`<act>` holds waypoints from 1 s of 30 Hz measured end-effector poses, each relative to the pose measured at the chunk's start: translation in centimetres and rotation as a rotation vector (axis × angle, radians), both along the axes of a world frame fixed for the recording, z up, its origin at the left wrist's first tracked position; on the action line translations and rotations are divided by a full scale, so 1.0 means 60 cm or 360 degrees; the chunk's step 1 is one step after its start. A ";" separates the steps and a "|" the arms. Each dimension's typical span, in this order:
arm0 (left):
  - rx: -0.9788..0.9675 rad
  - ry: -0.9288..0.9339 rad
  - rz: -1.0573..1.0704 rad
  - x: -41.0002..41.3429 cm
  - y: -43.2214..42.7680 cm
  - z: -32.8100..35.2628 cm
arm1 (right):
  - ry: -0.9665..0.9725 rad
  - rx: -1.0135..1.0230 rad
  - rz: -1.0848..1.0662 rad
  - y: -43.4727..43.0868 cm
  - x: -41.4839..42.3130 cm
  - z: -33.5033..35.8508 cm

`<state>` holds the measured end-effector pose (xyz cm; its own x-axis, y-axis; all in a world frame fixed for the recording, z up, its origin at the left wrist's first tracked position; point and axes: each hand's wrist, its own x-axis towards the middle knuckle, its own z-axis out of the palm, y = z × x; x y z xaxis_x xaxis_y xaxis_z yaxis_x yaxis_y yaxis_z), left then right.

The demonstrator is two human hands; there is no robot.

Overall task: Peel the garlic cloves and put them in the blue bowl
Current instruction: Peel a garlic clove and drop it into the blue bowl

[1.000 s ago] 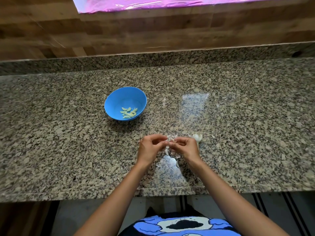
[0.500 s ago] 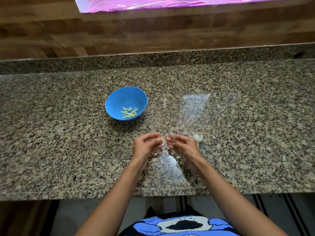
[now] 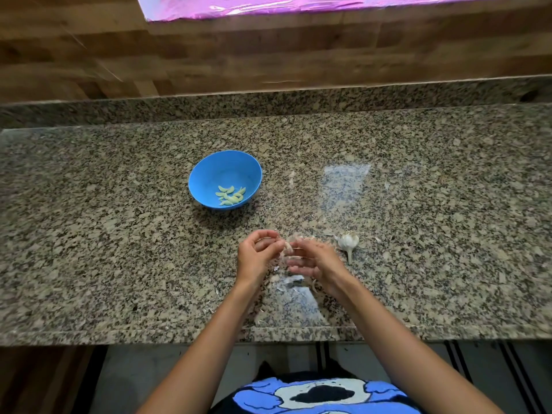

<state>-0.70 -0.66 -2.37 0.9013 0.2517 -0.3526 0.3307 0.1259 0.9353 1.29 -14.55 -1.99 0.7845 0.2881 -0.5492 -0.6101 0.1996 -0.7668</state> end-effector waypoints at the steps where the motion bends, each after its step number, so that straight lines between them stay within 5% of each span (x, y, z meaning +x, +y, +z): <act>1: 0.0124 -0.0059 -0.0036 0.000 0.000 0.001 | 0.0047 0.0009 0.0041 0.001 0.001 0.002; 5: 0.0483 -0.0253 -0.0081 -0.004 -0.004 0.000 | 0.0319 0.0127 -0.0150 0.003 0.005 0.008; 11: 0.0432 -0.0179 0.0100 0.009 0.039 -0.002 | 0.0503 0.0252 -0.0349 -0.010 0.003 0.006; 14: 0.0661 -0.0090 0.0133 0.011 0.067 -0.014 | 0.0369 0.0199 -0.0266 -0.007 -0.002 0.004; 20: 0.1244 0.0050 0.0088 0.003 0.094 -0.034 | -0.0273 -0.0535 -0.0125 -0.030 -0.016 -0.019; 27: 0.1267 -0.0054 0.0081 0.012 0.057 -0.028 | -0.0410 -0.0830 -0.0187 -0.046 -0.019 -0.028; 30: 0.1251 -0.0144 -0.0262 0.002 0.026 -0.028 | -0.0442 -0.0917 -0.0176 -0.050 -0.020 -0.034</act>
